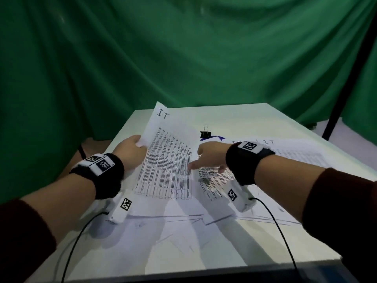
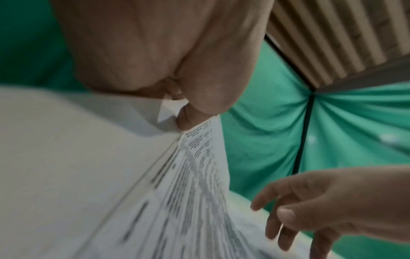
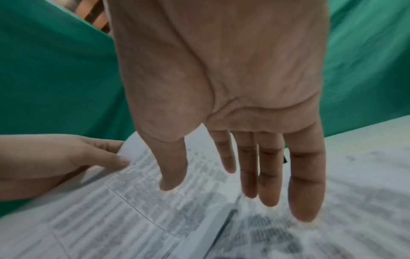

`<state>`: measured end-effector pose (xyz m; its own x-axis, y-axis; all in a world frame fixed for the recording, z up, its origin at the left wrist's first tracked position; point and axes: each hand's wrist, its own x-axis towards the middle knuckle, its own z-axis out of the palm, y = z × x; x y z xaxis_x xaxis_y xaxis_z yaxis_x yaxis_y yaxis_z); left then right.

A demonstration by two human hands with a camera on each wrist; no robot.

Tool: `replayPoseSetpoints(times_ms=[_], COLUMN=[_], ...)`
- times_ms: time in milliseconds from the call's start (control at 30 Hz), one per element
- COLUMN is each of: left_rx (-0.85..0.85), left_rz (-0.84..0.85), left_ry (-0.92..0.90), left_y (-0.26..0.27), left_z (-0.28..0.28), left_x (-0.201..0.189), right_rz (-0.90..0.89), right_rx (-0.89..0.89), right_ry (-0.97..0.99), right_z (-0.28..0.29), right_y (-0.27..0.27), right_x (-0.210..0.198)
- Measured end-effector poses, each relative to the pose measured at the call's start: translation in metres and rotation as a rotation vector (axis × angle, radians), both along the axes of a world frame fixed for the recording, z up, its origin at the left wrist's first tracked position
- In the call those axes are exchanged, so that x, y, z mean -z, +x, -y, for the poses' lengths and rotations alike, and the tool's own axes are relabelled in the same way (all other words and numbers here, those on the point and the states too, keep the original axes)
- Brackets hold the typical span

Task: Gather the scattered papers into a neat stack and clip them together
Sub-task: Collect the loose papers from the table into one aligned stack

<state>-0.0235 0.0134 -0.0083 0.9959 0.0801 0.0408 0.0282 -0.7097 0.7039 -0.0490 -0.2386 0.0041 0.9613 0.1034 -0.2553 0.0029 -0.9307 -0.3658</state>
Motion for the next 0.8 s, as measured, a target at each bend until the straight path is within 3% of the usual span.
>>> replayPoseSetpoints(times_ms=[133,333,500,800], left_rx=[0.003,0.039,-0.031,-0.048], left_rz=[0.205,0.312,0.363,0.329], left_ry=[-0.149,-0.262,-0.329,-0.374], left_y=[-0.001,0.008,0.029,0.059], left_z=[0.003,0.020,0.023,0.012], left_x=[-0.016,-0.023,-0.004,0.035], right_rz=[0.089,0.062,0.076,-0.008], right_rx=[0.036,0.130,0.039,0.080], right_ry=[-0.070,-0.128,-0.244,-0.223], right_z=[0.055,0.125,0.113,0.097], right_y=[-0.003,0.002,0.024,0.070], right_x=[-0.012,0.001,0.017,0.041])
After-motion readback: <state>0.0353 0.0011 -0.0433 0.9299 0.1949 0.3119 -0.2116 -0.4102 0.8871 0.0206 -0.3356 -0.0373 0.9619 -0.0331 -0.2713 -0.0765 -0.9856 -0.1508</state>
